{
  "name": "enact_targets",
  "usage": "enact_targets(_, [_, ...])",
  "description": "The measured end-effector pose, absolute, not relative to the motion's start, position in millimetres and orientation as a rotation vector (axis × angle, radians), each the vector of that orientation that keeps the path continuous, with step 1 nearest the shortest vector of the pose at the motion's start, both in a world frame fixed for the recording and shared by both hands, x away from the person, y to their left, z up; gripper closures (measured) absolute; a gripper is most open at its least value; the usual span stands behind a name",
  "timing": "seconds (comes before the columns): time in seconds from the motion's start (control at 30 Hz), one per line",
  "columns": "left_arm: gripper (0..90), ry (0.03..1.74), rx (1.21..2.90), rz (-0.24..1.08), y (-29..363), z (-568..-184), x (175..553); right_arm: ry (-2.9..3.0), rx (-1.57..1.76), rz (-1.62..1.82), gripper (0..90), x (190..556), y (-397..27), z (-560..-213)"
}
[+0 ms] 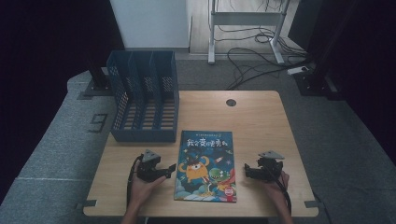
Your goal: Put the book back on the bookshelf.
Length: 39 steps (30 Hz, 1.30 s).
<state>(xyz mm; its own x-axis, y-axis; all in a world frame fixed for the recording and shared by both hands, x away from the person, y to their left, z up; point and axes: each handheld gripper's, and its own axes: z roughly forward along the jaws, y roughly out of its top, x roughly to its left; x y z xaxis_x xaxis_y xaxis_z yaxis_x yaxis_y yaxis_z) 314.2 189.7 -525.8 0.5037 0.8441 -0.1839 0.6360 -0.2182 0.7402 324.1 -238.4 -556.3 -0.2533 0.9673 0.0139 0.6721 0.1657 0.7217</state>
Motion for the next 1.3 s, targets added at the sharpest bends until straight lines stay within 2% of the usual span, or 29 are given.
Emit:
enact_targets(0.27, [21.3, 1.219, 1.933, 0.301, 191, -525, 314, 1.991, 1.549, 0.859, 2.3, 324, -238, -556])
enact_targets(0.67, [21.5, 1.216, 1.931, 0.287, 186, -526, 315, 1.920, 1.597, 0.854, 12.1, 325, -244, -555])
enact_targets(0.83, [21.4, 1.207, 1.928, 0.293, 184, -526, 314, 1.920, 1.609, 0.879, 12.6, 325, -247, -553])
enact_targets(1.3, [21.3, 1.184, 1.933, 0.290, 175, -524, 313, 1.912, 1.531, 1.014, 14.3, 324, -224, -520])
